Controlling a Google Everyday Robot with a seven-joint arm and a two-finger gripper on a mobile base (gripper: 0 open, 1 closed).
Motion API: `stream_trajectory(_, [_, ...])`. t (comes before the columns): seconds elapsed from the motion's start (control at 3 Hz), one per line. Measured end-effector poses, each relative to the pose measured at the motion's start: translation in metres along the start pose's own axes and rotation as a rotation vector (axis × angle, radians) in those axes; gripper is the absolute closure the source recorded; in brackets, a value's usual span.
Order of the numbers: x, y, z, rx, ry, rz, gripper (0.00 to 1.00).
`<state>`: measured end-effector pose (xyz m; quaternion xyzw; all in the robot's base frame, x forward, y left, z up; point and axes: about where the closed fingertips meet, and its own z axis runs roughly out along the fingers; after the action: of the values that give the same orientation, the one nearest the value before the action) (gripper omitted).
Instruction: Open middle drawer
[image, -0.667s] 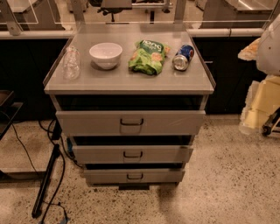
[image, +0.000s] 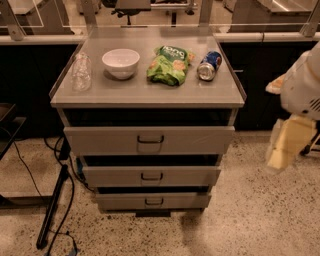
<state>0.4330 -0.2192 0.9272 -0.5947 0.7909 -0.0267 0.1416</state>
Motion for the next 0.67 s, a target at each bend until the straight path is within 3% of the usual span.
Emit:
stream_trajectory(0.33, [0.0069,0.0103,0.0499,-0.057,0.007,0.006,0.0])
stream_trajectory(0.67, [0.0069,0.0103,0.0499,-0.058,0.007,0.006,0.0])
